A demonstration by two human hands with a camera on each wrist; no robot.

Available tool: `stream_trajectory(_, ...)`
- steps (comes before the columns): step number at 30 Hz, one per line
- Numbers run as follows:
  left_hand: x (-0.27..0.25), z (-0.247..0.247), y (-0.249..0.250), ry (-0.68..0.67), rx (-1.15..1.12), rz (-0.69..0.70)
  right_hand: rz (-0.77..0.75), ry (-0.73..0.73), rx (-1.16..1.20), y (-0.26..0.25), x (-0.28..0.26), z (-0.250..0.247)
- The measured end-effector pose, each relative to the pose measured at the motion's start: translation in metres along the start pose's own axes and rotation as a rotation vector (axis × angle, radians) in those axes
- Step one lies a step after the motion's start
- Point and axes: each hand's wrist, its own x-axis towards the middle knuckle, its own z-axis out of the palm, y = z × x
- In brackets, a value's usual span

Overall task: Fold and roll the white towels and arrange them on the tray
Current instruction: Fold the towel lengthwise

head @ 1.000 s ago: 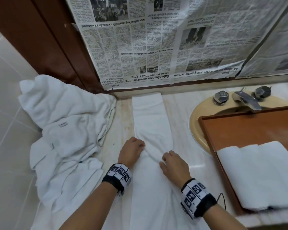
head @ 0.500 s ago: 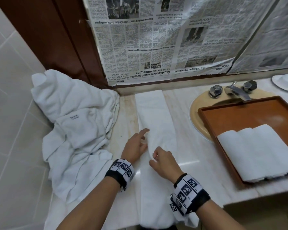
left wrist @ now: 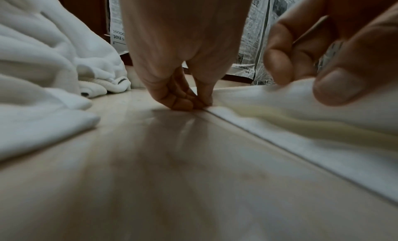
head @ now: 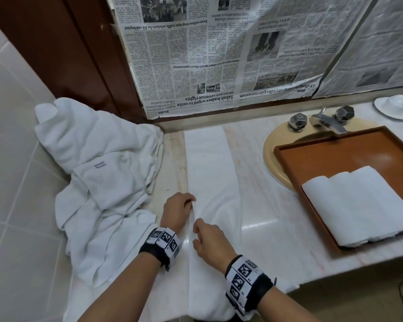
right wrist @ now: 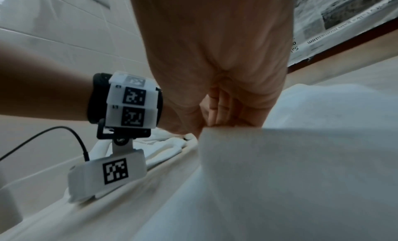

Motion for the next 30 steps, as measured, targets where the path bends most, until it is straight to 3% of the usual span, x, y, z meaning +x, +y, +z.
stream_trajectory(6, -0.004, -0.001, 0.004, 0.008, -0.002, -0.043, 0.011, 0.018, 0.074, 0.007, -0.001, 0.012)
stream_trajectory(13, -0.005, 0.005, 0.000, -0.001, 0.073, -0.049, -0.182, -0.231, 0.041, 0.026, -0.012, -0.017)
stream_trajectory(15, -0.002, 0.003, -0.001, 0.005, 0.151, -0.083, -0.196, -0.137, 0.026, 0.039, 0.001, -0.039)
stream_trajectory(18, 0.010, 0.006, 0.007, 0.053, 0.157, -0.066, -0.241, 0.232, -0.175, 0.057, 0.045, -0.062)
stream_trajectory(19, 0.017, 0.009, 0.012, 0.038, 0.173, -0.054, -0.233, 0.273, -0.242, 0.059, 0.062, -0.067)
stream_trajectory(24, 0.039, 0.032, 0.027, -0.214, 0.444, -0.061, -0.075, 0.026, -0.434, 0.074, 0.121, -0.062)
stream_trajectory(30, 0.042, 0.029, 0.006, -0.126, 0.430, -0.154, 0.041, -0.020, -0.523, 0.121, 0.117, -0.089)
